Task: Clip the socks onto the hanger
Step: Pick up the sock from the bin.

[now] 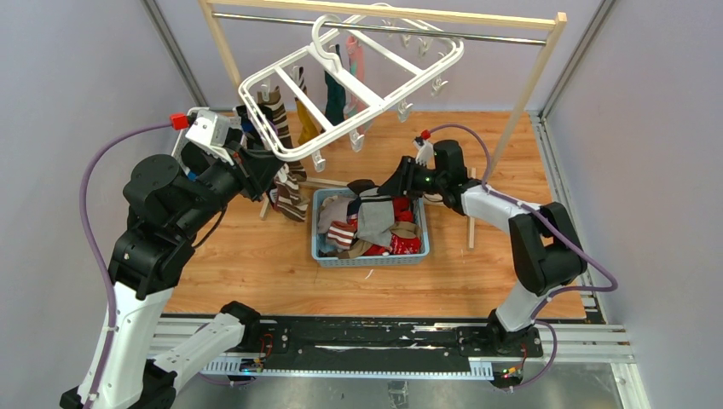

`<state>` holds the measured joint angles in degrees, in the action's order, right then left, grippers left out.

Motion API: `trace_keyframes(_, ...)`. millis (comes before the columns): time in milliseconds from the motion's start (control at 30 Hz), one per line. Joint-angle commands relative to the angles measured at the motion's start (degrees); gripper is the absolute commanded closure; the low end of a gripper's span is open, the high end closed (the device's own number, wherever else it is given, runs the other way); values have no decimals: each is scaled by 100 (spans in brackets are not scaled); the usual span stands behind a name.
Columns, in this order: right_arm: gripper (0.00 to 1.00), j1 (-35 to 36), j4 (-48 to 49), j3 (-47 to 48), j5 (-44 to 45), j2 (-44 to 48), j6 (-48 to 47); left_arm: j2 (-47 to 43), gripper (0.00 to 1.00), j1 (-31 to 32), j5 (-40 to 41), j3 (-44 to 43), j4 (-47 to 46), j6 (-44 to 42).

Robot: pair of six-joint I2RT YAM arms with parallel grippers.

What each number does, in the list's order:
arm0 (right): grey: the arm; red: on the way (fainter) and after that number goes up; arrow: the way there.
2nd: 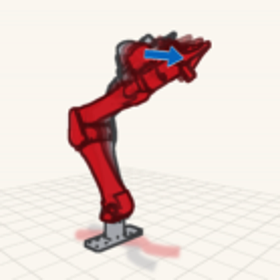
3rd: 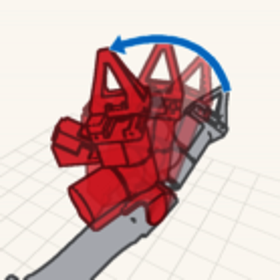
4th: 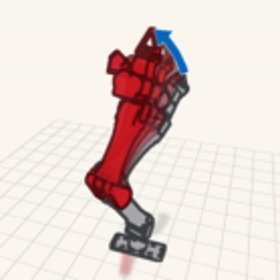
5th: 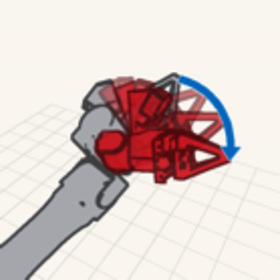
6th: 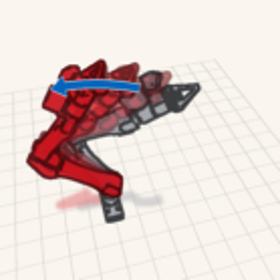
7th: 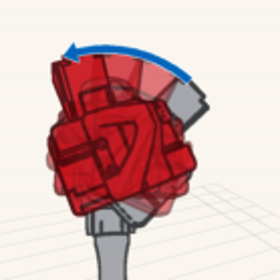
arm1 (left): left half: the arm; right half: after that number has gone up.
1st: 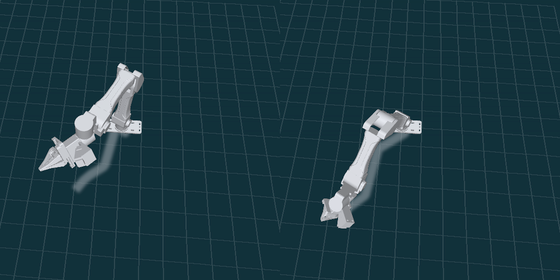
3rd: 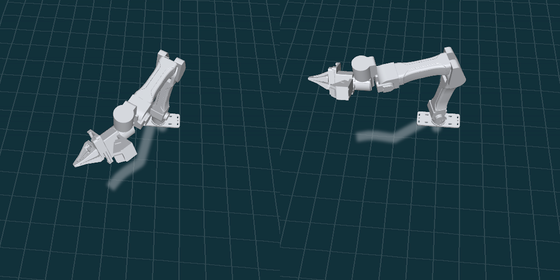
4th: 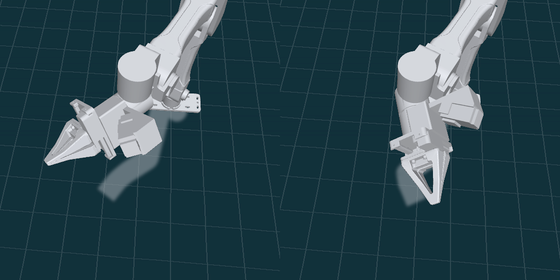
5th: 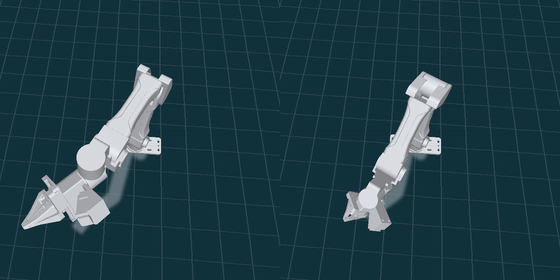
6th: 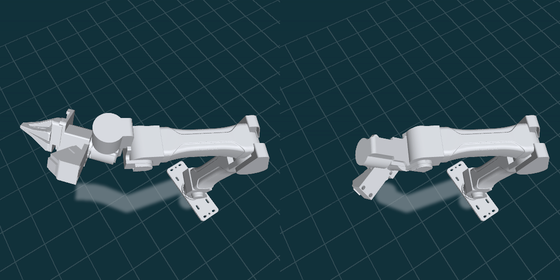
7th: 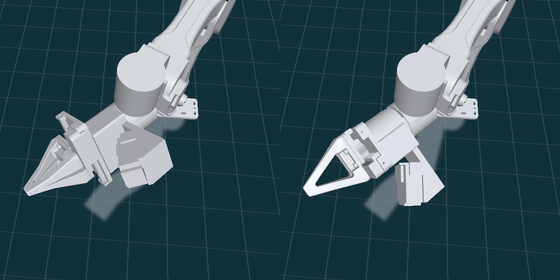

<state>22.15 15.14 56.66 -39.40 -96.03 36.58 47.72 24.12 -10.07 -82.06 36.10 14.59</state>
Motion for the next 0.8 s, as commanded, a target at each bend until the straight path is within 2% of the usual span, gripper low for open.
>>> trace_keyframes(0, 56, 61, 63, 141, -170, -171, 177, -23, 100, -21, -110, 11, 173, 0)
trace_keyframes(167, 65, 54, 446, 130, -280, -99, 479, -37, 100, -21, -126, 24, 177, 4)
trace_keyframes(300, 83, 52, 963, 82, -378, 102, 796, -40, 100, -21, -98, 10, 187, -13)
trace_keyframes(500, 100, 73, 1155, -33, -396, 440, 684, -54, 100, -21, -100, 27, 188, -11)
trace_keyframes(600, 100, 180, 1364, -249, -373, 800, 374, -61, 100, -21, -93, 41, 195, -9)
trace_keyframes(767, 100, 831, 828, -338, 89, 1832, -1176, -55, 100, -21, -103, 28, 201, 0)
